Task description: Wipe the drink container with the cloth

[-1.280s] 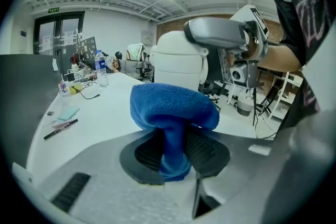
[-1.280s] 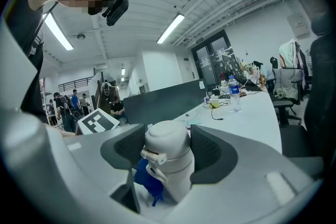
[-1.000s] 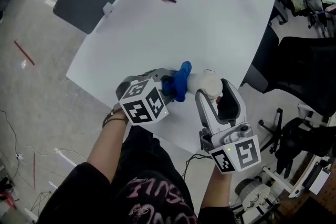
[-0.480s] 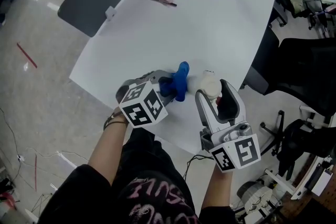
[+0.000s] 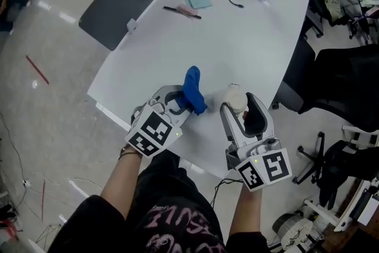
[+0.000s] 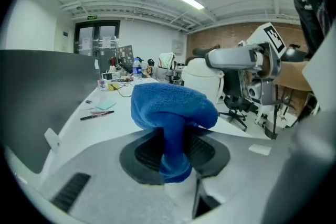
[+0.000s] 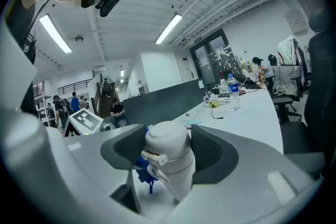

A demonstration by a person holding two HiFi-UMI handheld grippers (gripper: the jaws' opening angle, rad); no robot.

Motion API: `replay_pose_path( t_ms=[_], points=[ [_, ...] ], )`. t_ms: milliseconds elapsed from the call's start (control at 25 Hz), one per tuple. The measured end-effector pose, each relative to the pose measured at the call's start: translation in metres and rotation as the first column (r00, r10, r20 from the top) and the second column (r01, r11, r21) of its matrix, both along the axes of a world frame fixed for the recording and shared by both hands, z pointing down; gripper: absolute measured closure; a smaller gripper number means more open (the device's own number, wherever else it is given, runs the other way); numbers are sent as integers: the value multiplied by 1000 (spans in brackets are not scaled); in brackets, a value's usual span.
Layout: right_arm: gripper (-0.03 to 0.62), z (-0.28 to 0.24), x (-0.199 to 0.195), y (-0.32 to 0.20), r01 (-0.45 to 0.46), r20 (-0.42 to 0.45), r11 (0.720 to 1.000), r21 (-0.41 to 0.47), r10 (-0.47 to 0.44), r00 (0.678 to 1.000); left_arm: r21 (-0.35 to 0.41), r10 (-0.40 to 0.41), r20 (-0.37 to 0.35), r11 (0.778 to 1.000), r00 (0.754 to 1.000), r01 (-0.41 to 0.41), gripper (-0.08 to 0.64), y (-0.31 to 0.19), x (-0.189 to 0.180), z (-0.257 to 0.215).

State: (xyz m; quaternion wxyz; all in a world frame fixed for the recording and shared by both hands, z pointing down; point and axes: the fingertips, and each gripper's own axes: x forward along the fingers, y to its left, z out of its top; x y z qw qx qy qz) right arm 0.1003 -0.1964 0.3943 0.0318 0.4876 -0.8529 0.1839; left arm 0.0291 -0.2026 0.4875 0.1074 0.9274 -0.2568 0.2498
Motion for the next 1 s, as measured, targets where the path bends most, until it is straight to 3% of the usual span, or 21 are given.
replay_pose_path(
  t_ms=[160, 280, 560, 680, 1000],
  points=[
    [316, -1, 1, 1, -3, 23, 1000, -1, 3, 1000, -6, -117, -74, 993, 990, 117, 463, -8, -11, -18],
    [321, -6, 2, 1, -13, 55, 1000, 9, 12, 998, -14, -157, -101, 988, 982, 156, 462, -9, -17, -27],
    [341, -23, 3, 6, -33, 52, 998, 55, 30, 998, 17, -179, -125, 983, 976, 183, 463, -4, -25, -49],
    [404, -33, 7, 14, -63, 49, 995, 83, 59, 997, 33, -177, -123, 983, 976, 183, 462, 1, -26, -57],
    [492, -48, 21, 34, -132, 9, 985, 114, 131, 991, 70, -180, -143, 979, 973, 191, 463, 17, -26, -82]
  ],
)
